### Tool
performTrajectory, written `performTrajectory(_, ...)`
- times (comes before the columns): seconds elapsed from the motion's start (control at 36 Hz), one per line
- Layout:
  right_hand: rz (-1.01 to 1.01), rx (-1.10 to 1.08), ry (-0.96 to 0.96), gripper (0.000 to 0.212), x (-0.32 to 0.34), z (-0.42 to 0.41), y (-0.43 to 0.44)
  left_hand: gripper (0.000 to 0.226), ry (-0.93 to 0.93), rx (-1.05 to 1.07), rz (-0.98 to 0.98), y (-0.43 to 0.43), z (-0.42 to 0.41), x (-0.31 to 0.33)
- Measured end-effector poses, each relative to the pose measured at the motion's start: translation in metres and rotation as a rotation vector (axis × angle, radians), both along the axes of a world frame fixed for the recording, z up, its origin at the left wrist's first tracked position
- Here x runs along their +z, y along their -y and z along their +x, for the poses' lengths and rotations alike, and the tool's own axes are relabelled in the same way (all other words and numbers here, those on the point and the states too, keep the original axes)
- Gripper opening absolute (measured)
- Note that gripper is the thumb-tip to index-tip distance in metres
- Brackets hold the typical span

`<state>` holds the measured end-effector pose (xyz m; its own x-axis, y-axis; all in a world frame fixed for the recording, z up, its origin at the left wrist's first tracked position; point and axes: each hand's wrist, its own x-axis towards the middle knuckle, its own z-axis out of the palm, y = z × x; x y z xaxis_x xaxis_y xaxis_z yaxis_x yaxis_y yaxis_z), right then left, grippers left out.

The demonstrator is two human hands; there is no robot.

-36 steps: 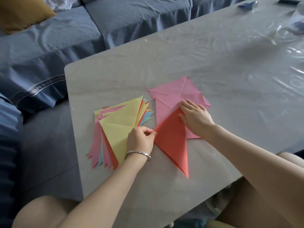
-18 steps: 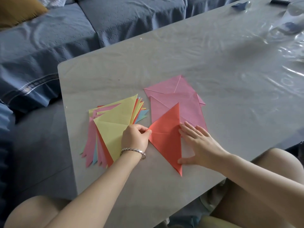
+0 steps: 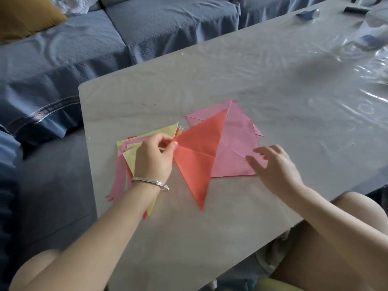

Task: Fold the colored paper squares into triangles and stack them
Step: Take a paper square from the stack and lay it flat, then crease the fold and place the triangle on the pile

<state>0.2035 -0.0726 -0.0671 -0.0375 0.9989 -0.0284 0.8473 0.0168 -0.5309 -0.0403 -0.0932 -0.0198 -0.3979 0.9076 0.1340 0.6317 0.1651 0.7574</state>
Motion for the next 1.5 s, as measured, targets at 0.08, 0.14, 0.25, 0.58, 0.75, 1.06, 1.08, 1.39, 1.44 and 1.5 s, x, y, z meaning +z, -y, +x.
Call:
performTrajectory(0.08,-0.220,-0.128,0.143,0.062,0.004,-0.002,-0.022,0.004,-0.081,0.030,0.054,-0.007,-0.027,0.010)
performTrajectory(0.14,-0.289,-0.164,0.188,0.072,0.005,-0.006,-0.031,0.005,-0.150,0.076,0.014,-0.012,-0.044,0.008)
performTrajectory(0.25,-0.322,-0.198,0.184,0.069,0.004,-0.011,-0.039,0.008,-0.269,0.133,-0.119,-0.016,-0.071,-0.008)
performTrajectory(0.58,-0.084,-0.316,-0.294,0.019,-0.006,0.006,-0.024,0.013,-0.512,-0.281,0.010,-0.001,-0.001,-0.022)
performTrajectory(0.75,-0.086,-0.270,-0.328,0.016,-0.004,0.021,-0.015,0.029,-0.127,-0.270,-0.290,-0.013,0.030,-0.038)
performTrajectory(1.06,-0.069,-0.205,-0.281,0.013,-0.006,0.039,0.000,0.048,0.133,-0.109,-0.441,-0.026,0.048,-0.048)
performTrajectory(1.08,-0.066,-0.192,-0.278,0.013,-0.006,0.038,0.000,0.048,0.165,-0.091,-0.440,-0.027,0.049,-0.048)
performTrajectory(1.39,0.025,-0.204,-0.504,0.022,0.001,0.037,-0.001,0.062,0.364,-0.034,-0.379,-0.028,0.054,-0.046)
performTrajectory(1.44,0.010,-0.206,-0.587,0.024,0.003,0.034,0.000,0.069,0.437,-0.028,-0.357,-0.029,0.052,-0.042)
performTrajectory(1.5,-0.021,-0.189,-0.663,0.015,0.007,0.028,0.001,0.068,0.487,-0.035,-0.317,-0.030,0.049,-0.037)
